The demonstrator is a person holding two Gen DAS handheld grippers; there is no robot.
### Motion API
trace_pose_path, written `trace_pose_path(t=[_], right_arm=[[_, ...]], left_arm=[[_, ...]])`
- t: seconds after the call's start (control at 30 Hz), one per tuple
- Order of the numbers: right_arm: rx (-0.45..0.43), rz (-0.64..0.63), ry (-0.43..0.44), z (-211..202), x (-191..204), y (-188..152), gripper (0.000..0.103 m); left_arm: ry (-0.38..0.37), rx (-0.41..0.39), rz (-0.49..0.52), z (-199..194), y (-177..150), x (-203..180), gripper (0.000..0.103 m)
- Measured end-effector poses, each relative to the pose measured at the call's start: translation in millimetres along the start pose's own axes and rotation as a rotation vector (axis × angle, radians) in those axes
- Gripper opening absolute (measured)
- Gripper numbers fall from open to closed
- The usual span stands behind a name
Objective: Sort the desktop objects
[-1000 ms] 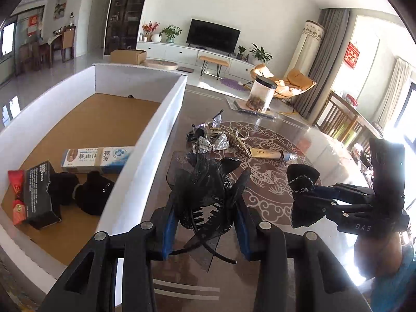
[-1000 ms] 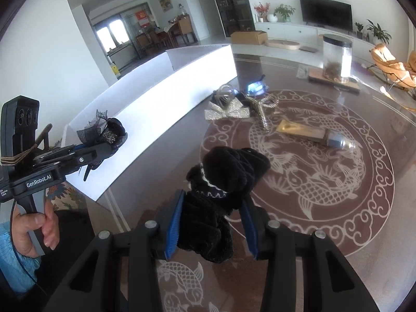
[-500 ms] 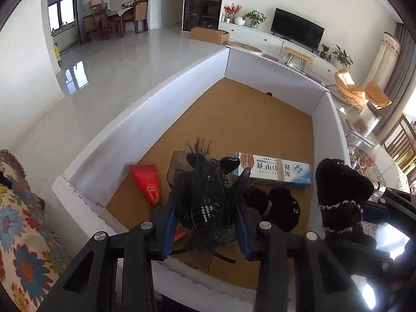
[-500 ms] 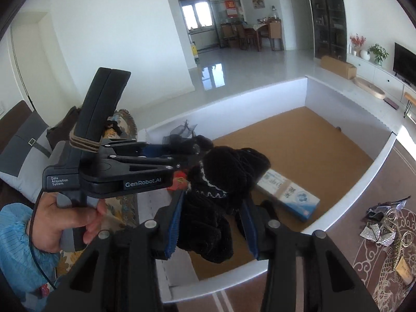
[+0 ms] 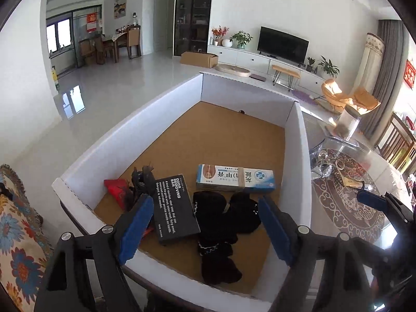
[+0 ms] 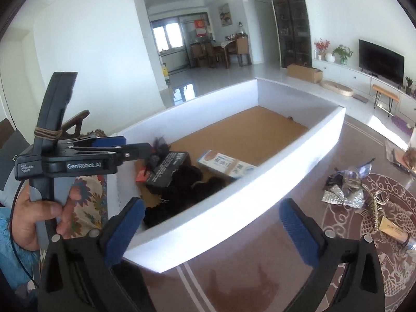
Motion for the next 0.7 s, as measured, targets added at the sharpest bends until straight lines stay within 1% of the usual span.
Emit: trace_pose_path(t=[0.07,0.13,0.23,0.37,0.5,0.6,0.7], right_arm=[[0.003,0.065,-0.062,-13,-36,-26,0.103],[0.025,0.126,-0.136,-26,-77,-58,0.103],[0.087,0.224,-0.235,-42,-136,-109,0.103],[0.125,0.352,-0.303,-69,-193,-167,0.103],[0.145,0.424,-0.349,-87,-222,-205,0.103],[0.144,0.444,-0.367,-93,-231,-219,0.103],[0.138,0.453,-0.363,-95,-233,-223,0.103]], left_arm=[[-0.013,-0.029,0.041,-12,-2,-29,0.086],[-0.029,-0.056,0.077,-22,-3,-57,0.099],[-0.049,-0.089,0.139,-33,-5,-99,0.1],[-0.028,-0.103,0.232,-39,-7,-147,0.1],[-0.015,-0.109,0.294,-40,-11,-178,0.1],[0.001,-0.115,0.331,-40,-15,-193,0.1],[0.022,-0.109,0.357,-34,-18,-201,0.1]])
Point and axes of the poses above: each gripper's, at about its wrist camera, not at the fingertips, and z roughly the way its jaws point, x to its left, y to its top, the point moved 7 cm from there along z, roughly the way its jaws point, and after that the axes turned 11 degrees about x, right-handed, at the moved point
